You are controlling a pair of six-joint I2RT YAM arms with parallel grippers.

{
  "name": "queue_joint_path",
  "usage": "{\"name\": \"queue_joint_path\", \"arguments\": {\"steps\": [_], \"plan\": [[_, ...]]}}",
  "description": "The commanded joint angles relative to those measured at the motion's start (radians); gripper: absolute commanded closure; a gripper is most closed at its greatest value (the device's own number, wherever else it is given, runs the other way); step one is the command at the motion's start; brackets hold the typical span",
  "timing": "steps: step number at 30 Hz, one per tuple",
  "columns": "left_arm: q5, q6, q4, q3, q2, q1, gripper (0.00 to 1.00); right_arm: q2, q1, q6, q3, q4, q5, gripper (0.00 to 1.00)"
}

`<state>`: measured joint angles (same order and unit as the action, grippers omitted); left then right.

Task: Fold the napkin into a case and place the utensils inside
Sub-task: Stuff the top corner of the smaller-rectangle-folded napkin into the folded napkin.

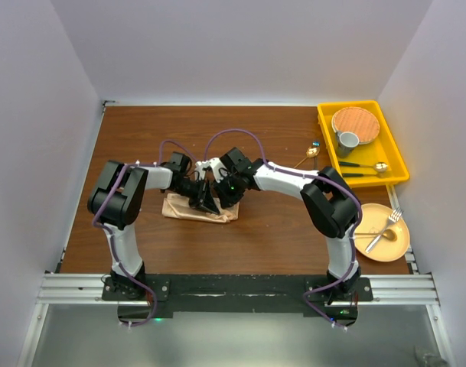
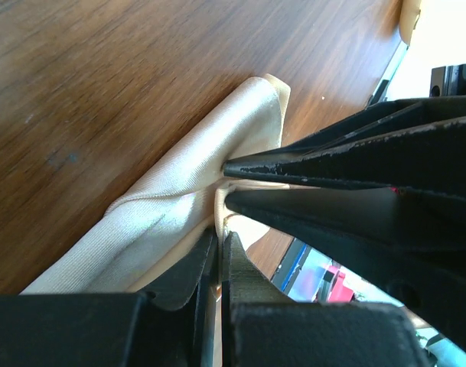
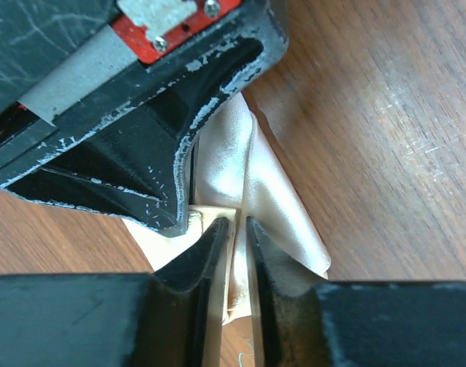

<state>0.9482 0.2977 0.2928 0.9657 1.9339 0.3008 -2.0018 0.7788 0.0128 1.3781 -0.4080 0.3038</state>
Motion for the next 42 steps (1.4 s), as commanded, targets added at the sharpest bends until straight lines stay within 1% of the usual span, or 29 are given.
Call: {"name": "queue_joint_path", "arguments": {"steps": [1, 3, 5, 8, 11, 14, 17, 22, 25, 26, 28, 30, 31, 35, 38, 42], "plan": [[-0.08, -0.009, 0.017, -0.027, 0.042, -0.003, 1.0, 0.044, 0.004, 0.026, 0.01, -0.025, -0.074, 0.86], [-0.081, -0.011, 0.019, -0.025, 0.042, -0.003, 1.0, 0.051, 0.005, 0.027, 0.013, -0.023, -0.086, 0.87], [-0.081, -0.011, 0.02, -0.025, 0.045, -0.003, 1.0, 0.057, 0.004, 0.03, 0.019, -0.028, -0.091, 0.85], [-0.08, -0.011, 0.017, -0.025, 0.045, -0.003, 1.0, 0.061, 0.005, 0.029, 0.022, -0.025, -0.104, 0.79], [-0.078, -0.011, 0.014, -0.028, 0.046, -0.003, 1.0, 0.058, 0.005, 0.027, 0.025, -0.02, -0.118, 0.78], [-0.078, -0.009, 0.011, -0.027, 0.046, -0.003, 1.0, 0.048, 0.007, 0.027, 0.032, -0.029, -0.098, 0.77], [-0.078, -0.009, 0.011, -0.025, 0.045, -0.003, 1.0, 0.046, 0.011, 0.027, 0.027, -0.034, -0.085, 0.73], [-0.077, -0.008, 0.011, -0.024, 0.05, -0.003, 1.0, 0.04, 0.022, 0.035, 0.009, -0.029, -0.104, 0.72], [-0.078, -0.006, 0.011, -0.021, 0.053, -0.003, 1.0, 0.035, 0.028, 0.044, 0.003, -0.023, -0.115, 0.77], [-0.077, -0.006, 0.012, -0.019, 0.053, -0.003, 1.0, 0.034, 0.03, 0.044, 0.003, -0.025, -0.111, 0.83], [-0.078, -0.006, 0.014, -0.018, 0.053, -0.003, 1.0, 0.038, 0.03, 0.046, 0.001, -0.028, -0.109, 0.89], [-0.08, -0.006, 0.014, -0.019, 0.053, -0.003, 1.0, 0.043, 0.028, 0.047, 0.009, -0.031, -0.111, 0.98], [-0.083, -0.005, 0.014, -0.019, 0.053, -0.003, 1.0, 0.047, 0.03, 0.046, 0.024, -0.049, -0.104, 1.0], [-0.085, -0.003, 0.011, -0.022, 0.051, -0.005, 1.0, 0.093, 0.028, 0.038, 0.047, -0.097, -0.124, 1.0], [-0.083, 0.001, 0.005, -0.025, 0.053, -0.005, 1.0, 0.123, 0.027, 0.041, 0.038, -0.095, -0.138, 1.0], [-0.08, 0.003, 0.006, -0.021, 0.062, -0.005, 1.0, 0.115, 0.027, 0.042, 0.03, -0.077, -0.14, 1.0]]}}
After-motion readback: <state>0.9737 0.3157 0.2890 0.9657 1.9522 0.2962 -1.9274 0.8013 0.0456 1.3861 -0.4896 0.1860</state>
